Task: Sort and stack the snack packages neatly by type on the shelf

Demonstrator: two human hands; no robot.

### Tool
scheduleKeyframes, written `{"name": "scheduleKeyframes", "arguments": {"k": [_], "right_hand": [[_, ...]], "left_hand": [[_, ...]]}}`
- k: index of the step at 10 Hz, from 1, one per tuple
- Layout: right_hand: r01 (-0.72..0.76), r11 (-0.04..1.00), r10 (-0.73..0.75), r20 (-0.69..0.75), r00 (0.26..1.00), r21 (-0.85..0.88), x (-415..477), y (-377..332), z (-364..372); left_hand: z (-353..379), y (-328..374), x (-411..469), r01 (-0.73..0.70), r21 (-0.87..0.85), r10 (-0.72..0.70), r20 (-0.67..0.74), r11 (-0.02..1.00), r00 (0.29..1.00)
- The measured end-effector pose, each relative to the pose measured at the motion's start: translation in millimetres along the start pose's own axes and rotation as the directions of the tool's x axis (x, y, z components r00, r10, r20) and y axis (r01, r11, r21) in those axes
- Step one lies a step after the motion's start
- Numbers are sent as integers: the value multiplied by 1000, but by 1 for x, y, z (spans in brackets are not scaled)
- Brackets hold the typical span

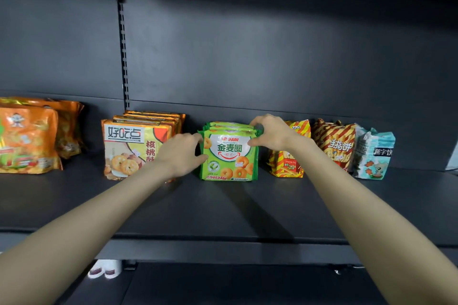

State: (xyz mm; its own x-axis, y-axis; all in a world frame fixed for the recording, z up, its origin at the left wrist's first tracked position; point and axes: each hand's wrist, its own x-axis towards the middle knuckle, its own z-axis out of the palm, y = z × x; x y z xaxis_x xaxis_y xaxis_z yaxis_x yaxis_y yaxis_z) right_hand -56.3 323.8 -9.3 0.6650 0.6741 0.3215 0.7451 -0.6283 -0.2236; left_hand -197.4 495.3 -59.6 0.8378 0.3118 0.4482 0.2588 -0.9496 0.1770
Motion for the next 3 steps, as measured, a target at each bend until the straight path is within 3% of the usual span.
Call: {"name": "scheduleKeyframes", "arguments": {"k": [3], "right_hand": [[-14, 997, 7, -89, 996, -81, -41, -28, -44]], "left_hand": [[-65, 8, -11, -170, 176, 183, -62, 970, 981]]}}
